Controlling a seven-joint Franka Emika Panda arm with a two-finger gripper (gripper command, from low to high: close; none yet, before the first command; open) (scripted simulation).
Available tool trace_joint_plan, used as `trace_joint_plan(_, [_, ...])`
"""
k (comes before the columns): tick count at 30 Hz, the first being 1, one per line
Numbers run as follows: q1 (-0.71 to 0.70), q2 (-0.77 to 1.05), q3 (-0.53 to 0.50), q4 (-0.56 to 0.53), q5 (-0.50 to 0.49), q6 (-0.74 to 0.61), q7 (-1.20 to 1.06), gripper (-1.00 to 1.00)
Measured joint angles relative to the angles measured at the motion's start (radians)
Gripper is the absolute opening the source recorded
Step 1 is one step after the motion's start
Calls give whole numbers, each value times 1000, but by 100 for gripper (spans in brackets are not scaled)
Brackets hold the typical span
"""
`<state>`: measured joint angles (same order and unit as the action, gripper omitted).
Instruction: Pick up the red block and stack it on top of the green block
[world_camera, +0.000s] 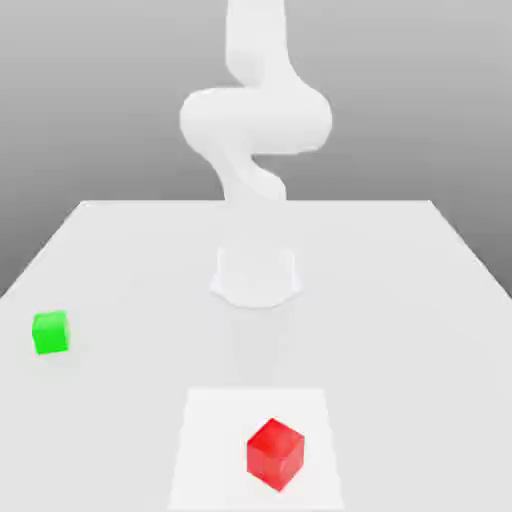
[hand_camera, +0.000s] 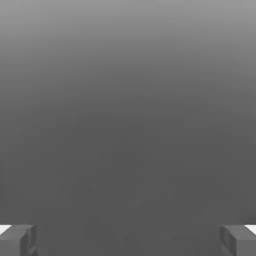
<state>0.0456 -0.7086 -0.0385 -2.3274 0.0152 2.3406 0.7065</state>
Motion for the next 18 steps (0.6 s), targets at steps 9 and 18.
trace_joint_plan(9, [145, 334, -119, -99, 67, 146, -348, 0])
trace_joint_plan(18, [208, 660, -150, -196, 113, 289, -676, 0])
